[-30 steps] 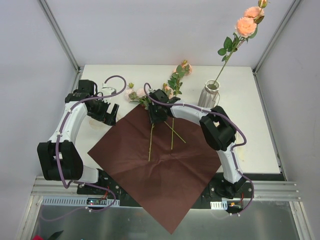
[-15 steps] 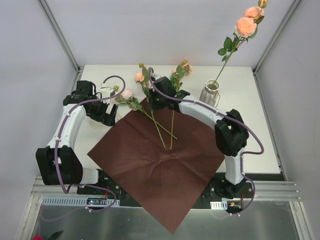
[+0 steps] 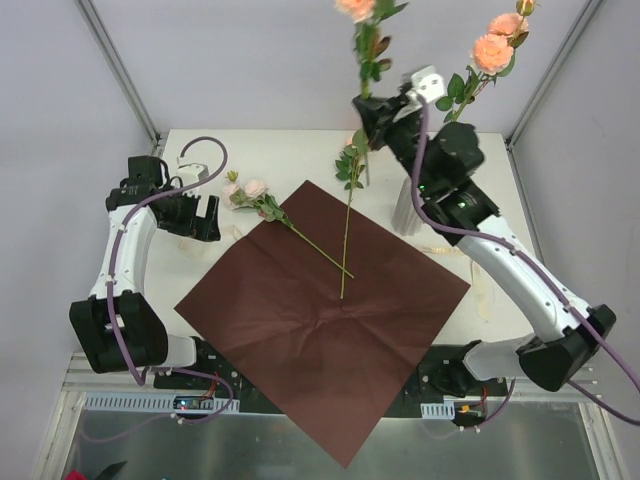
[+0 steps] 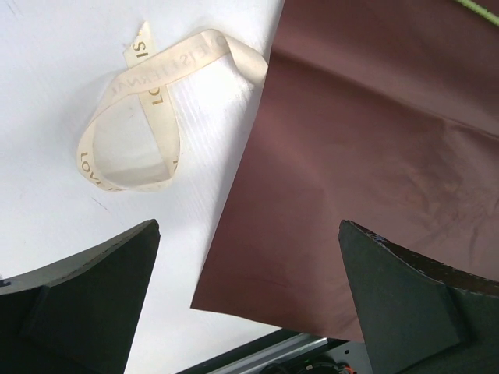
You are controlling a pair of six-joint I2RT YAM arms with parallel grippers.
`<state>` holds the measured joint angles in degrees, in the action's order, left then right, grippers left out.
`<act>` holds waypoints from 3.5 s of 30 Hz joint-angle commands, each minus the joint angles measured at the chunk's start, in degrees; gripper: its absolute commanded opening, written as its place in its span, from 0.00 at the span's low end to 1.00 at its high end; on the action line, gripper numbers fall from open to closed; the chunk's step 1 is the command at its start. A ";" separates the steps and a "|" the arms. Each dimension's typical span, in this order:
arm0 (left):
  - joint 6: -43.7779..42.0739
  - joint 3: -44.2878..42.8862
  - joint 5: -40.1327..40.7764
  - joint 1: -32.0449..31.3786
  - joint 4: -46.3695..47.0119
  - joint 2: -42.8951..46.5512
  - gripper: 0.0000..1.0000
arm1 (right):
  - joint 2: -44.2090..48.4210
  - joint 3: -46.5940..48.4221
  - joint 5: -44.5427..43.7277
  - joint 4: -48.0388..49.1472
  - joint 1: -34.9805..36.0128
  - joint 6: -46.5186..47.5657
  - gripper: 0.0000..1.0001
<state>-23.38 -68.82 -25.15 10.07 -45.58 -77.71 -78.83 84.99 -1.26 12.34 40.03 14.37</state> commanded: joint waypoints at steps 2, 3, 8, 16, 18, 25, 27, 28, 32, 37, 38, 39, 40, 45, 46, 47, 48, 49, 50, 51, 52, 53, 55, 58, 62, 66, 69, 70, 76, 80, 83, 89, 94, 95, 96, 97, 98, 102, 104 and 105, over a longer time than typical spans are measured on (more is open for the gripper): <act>0.17 -2.46 -3.94 0.74 -2.23 -0.69 0.99 | 3.06 -0.97 -4.63 13.41 -6.80 15.67 0.01; -0.09 -2.55 -4.55 0.75 -2.40 -0.51 0.99 | 3.33 -1.23 -5.07 13.76 -8.64 16.12 0.01; -0.71 -3.25 -4.91 0.66 -3.02 -0.51 0.99 | 4.21 -4.39 -8.84 17.44 -12.17 18.32 0.01; -1.50 -5.19 -5.09 0.75 -3.99 -1.47 0.99 | 3.16 -10.89 -10.26 20.97 -16.56 14.82 0.01; -1.41 -5.63 -5.17 0.66 -4.25 -1.74 0.99 | 2.72 -12.04 -10.95 21.76 -17.18 14.11 0.01; -1.93 -5.63 -5.44 0.66 -4.43 -1.65 0.99 | 0.43 -17.31 -11.22 25.10 -19.46 8.84 0.01; -2.11 -5.28 -5.18 0.74 -4.43 -1.57 0.99 | 0.17 -18.81 -10.53 25.98 -19.90 7.08 0.01; -2.37 -5.19 -5.00 0.75 -4.43 -1.48 0.99 | 0.08 -18.81 -10.69 25.90 -19.90 6.90 0.01; -2.99 -4.66 -4.47 0.75 -4.34 -0.95 0.99 | 0.43 -18.37 -11.13 21.43 -19.99 4.27 0.13; -3.17 -4.22 -4.12 0.66 -4.43 -1.04 0.99 | 6.04 -22.13 -15.70 16.22 -18.59 -3.12 0.73; -3.17 -3.96 -4.12 0.74 -4.43 -1.04 0.99 | 7.18 -23.28 -16.75 16.84 -17.89 -3.21 0.76; -3.25 -3.96 -4.12 0.66 -4.43 -1.04 0.99 | 8.76 -24.60 -18.59 17.28 -15.71 -1.64 0.79; -3.25 -3.96 -4.03 0.74 -4.43 -1.12 0.99 | 9.30 -24.78 -19.56 17.28 -14.47 -0.58 0.80; -2.82 -4.31 -4.21 0.66 -4.34 -1.21 0.99 | 10.28 -23.03 -22.65 12.81 -4.98 2.24 0.81; -2.73 -4.31 -4.21 0.66 -4.34 -1.13 0.99 | 9.75 -22.51 -22.91 10.62 -3.66 2.41 0.81; -2.64 -4.31 -4.38 0.74 -4.43 -1.13 0.99 | 9.05 -21.28 -22.39 9.47 -1.73 2.24 0.81; -2.55 -4.22 -4.38 0.75 -4.43 -1.13 0.99 | 6.87 -20.57 -19.17 8.24 -1.10 1.89 0.81; -2.55 -4.13 -4.47 0.75 -4.43 -1.13 0.99 | 5.37 -19.52 -17.39 5.01 -0.66 1.37 0.81; -2.55 -3.96 -4.39 0.75 -4.43 -1.13 0.99 | 3.70 -17.34 -15.03 3.15 -0.31 0.40 0.81; -2.55 -3.87 -4.30 0.75 -4.34 -0.95 0.99 | -0.32 -15.57 -8.65 -0.87 -0.39 0.22 0.81; -2.73 -3.78 -4.30 0.75 -4.43 -0.86 0.99 | -2.62 -13.56 -5.72 -3.70 -0.31 -0.04 0.81; -2.90 -3.61 -4.30 0.66 -4.43 -0.86 0.99 | -5.26 -8.49 -1.51 -6.34 -0.65 0.04 0.81; -3.08 -3.43 -4.04 0.75 -4.43 -0.51 0.99 | -14.74 -1.88 12.11 -17.21 -0.92 0.92 0.81; -3.08 -3.52 -4.30 0.66 -4.43 -0.42 0.99 | -29.59 16.30 24.79 -34.71 -0.92 5.04 0.80; -2.99 -3.61 -4.30 0.66 -4.43 -0.51 0.99 | -43.05 27.59 26.57 -43.10 -0.92 8.04 0.80; -3.34 -3.43 -3.86 0.75 -4.34 -0.95 0.99 | -47.46 29.88 24.90 -42.75 -0.92 7.87 0.80; -3.69 -3.52 -3.77 0.75 -4.43 -1.56 0.99 | -49.23 30.59 23.94 -42.75 -0.48 7.43 0.80; -3.78 -3.60 -3.86 0.75 -4.43 -1.65 0.99 | -49.40 30.32 23.76 -42.75 -0.13 7.60 0.79; -3.87 -4.13 -4.21 0.75 -4.43 -3.50 0.99 | -52.21 30.06 21.12 -42.84 2.33 8.92 0.77; -3.96 -4.13 -4.30 0.75 -4.43 -4.29 0.99 | -54.93 32.07 19.80 -44.24 3.12 9.97 0.73; -4.05 -4.04 -4.30 0.83 -4.43 -4.38 0.99 | -56.25 32.87 18.93 -45.11 3.30 10.15 0.71; -4.22 -3.69 -3.95 0.75 -4.43 -4.03 0.99 | -58.98 36.30 16.64 -46.70 3.39 10.33 0.66; -4.22 -3.52 -3.77 0.83 -4.34 -3.24 0.99 | -59.77 36.39 15.50 -46.70 3.83 10.15 0.61; -4.22 -3.52 -3.77 0.83 -4.34 -2.97 0.99 | -59.86 36.39 15.32 -46.79 4.00 10.06 0.59; -4.22 -3.43 -3.51 0.75 -4.43 -2.80 0.99 | -60.04 36.39 15.15 -46.79 3.92 9.89 0.58; -4.31 -3.43 -3.42 0.75 -4.43 -2.62 0.99 | -60.39 36.39 14.97 -46.79 4.18 9.71 0.52; -4.40 -3.43 -3.16 0.75 -4.43 -2.27 0.99 | -60.57 36.39 14.27 -46.97 4.26 9.54 0.48; -4.49 -2.99 -2.37 0.83 -4.51 -1.04 0.99 | -61.71 37.35 10.23 -48.54 5.49 9.80 0.33; -4.75 -2.90 -2.19 0.83 -4.60 -0.16 0.99 | -62.06 37.70 6.64 -49.42 6.55 10.15 0.24; -4.75 -2.82 -2.10 0.83 -4.78 0.10 0.99 | -62.06 37.62 5.31 -49.52 6.90 10.24 0.20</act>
<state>-26.63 -72.16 -27.92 10.59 -48.93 -81.03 -139.72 120.36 10.76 -33.95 44.84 23.88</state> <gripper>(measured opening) 0.992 0.265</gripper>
